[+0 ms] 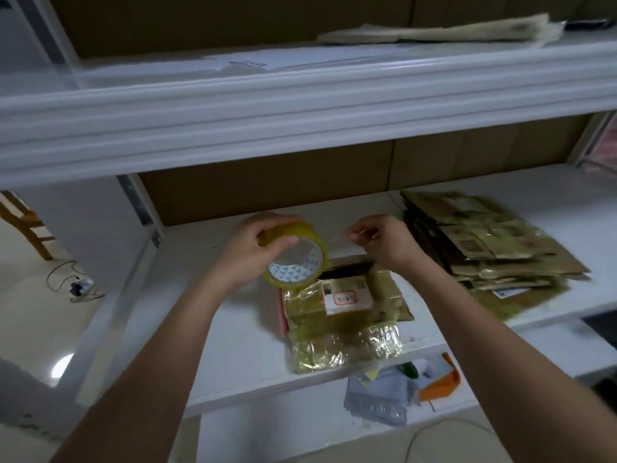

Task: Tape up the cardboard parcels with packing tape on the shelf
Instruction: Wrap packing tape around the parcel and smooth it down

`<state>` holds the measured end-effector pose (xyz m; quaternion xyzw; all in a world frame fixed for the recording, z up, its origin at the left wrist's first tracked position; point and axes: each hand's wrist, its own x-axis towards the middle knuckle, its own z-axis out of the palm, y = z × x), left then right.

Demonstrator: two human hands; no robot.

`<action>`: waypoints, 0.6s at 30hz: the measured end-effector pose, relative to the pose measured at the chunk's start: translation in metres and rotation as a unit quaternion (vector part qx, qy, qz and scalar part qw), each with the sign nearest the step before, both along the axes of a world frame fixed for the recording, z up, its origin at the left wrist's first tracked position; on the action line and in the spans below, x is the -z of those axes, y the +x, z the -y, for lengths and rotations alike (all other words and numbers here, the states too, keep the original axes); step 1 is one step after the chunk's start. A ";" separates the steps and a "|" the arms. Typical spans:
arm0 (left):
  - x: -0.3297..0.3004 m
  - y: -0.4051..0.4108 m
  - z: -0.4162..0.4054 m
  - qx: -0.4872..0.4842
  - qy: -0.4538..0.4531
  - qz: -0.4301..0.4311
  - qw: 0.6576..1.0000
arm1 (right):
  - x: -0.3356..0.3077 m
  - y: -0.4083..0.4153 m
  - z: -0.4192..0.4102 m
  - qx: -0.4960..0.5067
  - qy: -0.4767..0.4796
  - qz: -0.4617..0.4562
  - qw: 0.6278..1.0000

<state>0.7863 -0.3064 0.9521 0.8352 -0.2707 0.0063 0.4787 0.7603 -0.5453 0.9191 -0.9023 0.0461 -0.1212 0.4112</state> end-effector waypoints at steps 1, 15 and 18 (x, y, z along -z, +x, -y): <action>0.005 0.003 0.008 0.012 0.013 -0.005 1.000 | 0.007 -0.004 0.007 0.011 -0.002 -0.004 1.000; 0.081 -0.012 0.020 0.005 -0.083 -0.201 0.976 | 0.074 -0.032 0.041 0.090 0.333 -0.022 0.938; 0.087 -0.013 0.022 0.010 -0.063 -0.200 0.978 | 0.082 -0.033 0.040 0.122 0.350 0.021 0.929</action>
